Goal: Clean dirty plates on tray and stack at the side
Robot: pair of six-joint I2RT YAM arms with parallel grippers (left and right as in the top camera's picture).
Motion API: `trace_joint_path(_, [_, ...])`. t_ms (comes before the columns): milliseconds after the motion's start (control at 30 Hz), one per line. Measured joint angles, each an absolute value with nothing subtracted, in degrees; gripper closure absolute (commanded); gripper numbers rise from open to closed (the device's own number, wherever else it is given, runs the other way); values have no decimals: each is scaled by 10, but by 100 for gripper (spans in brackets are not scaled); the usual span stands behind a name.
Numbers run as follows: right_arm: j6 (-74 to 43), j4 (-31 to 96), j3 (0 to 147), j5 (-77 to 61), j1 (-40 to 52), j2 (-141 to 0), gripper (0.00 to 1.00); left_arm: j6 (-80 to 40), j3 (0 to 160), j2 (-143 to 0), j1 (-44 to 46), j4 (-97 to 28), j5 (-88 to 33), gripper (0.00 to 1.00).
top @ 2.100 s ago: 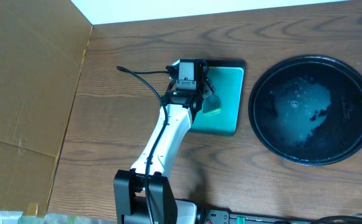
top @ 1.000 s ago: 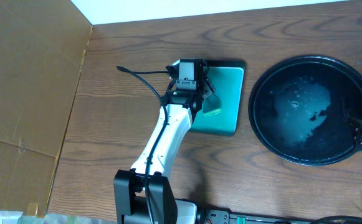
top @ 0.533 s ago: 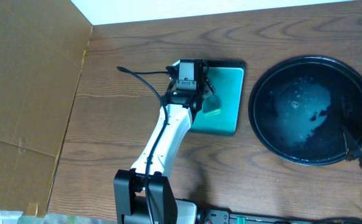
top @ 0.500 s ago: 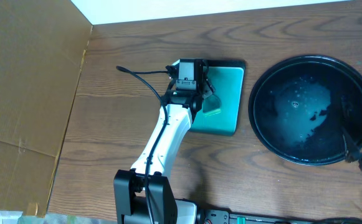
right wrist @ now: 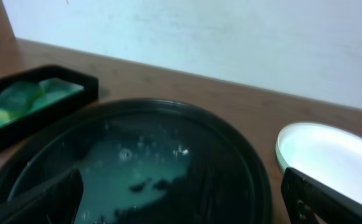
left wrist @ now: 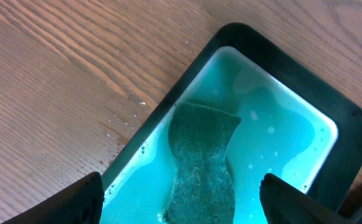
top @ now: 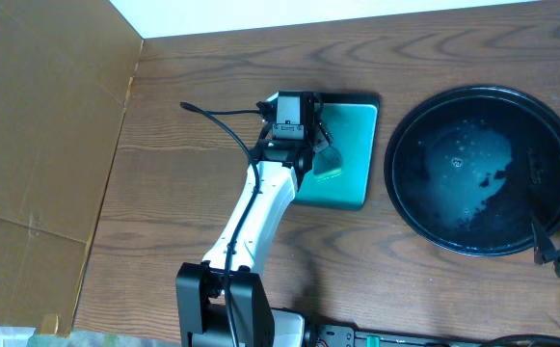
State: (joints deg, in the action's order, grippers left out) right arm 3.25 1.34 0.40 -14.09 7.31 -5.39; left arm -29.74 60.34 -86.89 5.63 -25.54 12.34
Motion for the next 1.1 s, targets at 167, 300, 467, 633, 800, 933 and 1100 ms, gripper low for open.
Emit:
trace_joint_path(167, [36, 32, 4, -107, 73, -8, 1, -297, 603, -869, 56, -255, 123, 20])
trace_joint_path(300, [39, 36, 4, -74, 73, -7, 1, -297, 603, -869, 56, -255, 123, 19])
trace_joint_path(467, [40, 38, 4, -44, 73, -7, 1, -297, 603, -869, 56, -255, 123, 20])
trace_joint_path(633, [40, 38, 4, -42, 73, -7, 1, -297, 603, -869, 56, -255, 123, 20])
trace_joint_path(800, [41, 38, 4, -42, 73, -7, 1, -297, 603, -869, 56, -255, 123, 20])
trace_joint_path(933, [40, 38, 4, -42, 73, -7, 1, -297, 603, -869, 56, -255, 123, 20])
trace_joint_path(1100, [40, 38, 4, -42, 73, -7, 1, -297, 603, -869, 56, -255, 123, 20])
